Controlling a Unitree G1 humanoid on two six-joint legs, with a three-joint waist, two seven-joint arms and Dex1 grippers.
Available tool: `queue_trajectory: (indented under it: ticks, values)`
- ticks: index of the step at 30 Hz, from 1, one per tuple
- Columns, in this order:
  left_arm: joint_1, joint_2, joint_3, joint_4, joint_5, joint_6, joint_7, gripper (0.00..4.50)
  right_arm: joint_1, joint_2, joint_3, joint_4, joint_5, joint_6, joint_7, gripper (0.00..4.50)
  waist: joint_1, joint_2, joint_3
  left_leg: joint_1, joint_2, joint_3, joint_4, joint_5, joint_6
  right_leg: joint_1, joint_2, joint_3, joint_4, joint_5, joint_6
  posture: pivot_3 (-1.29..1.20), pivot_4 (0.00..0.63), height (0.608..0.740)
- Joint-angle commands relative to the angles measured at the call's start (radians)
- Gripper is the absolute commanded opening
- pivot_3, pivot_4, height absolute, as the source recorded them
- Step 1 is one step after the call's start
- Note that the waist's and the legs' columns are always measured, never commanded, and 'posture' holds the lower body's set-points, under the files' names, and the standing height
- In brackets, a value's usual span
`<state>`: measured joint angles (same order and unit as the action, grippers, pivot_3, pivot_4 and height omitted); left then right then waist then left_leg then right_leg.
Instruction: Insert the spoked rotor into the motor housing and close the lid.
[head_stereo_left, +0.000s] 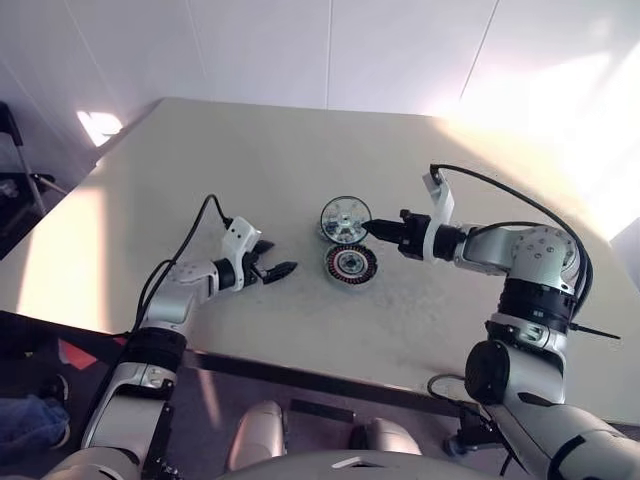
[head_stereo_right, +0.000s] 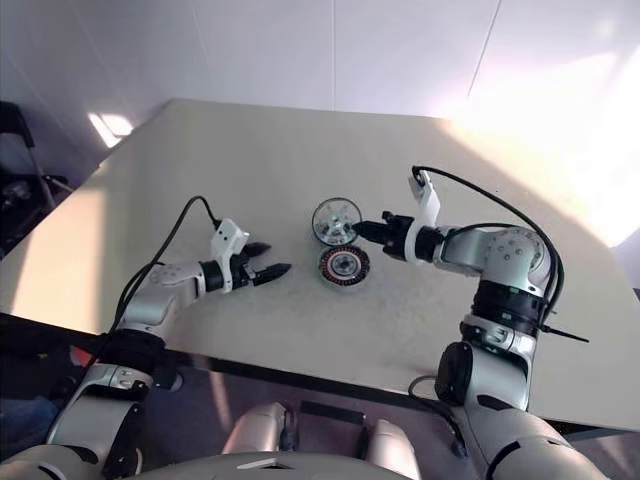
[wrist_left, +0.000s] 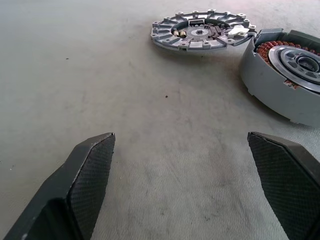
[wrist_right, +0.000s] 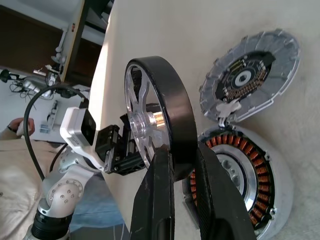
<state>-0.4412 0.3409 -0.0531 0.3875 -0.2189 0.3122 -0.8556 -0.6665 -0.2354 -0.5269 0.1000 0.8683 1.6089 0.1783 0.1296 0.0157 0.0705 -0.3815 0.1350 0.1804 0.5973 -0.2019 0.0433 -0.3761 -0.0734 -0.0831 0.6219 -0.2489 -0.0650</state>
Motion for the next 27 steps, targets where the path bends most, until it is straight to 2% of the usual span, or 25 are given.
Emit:
queue_trajectory:
  ticks: [1,16,27]
  values:
    - [-0.001,0.003,0.001,-0.018,-0.004,-0.015,-0.006,4.5,0.017,-0.003,0.001,-0.056,0.085,0.005,-0.049,0.24,-0.001,0.0,0.0,0.0,0.0,0.0,0.0,0.0,0.0,0.0,0.0,0.0,0.0,0.0,0.0,0.0,0.0,0.74]
    - [0.011,0.015,0.004,-0.028,-0.004,-0.014,-0.012,4.5,0.141,-0.071,0.021,-0.074,0.325,0.005,-0.227,0.24,-0.002,0.0,0.0,0.004,0.0,0.0,-0.002,0.0,-0.001,0.004,0.0,0.0,-0.002,0.0,0.0,0.0,0.0,0.74]
    - [0.02,0.015,-0.001,-0.033,0.0,-0.013,-0.011,4.5,0.162,-0.074,0.028,-0.056,0.468,0.005,-0.357,0.24,-0.003,0.0,0.0,0.005,0.0,0.0,-0.003,0.0,-0.001,0.006,0.0,0.0,-0.002,0.0,0.0,0.0,0.0,0.74]
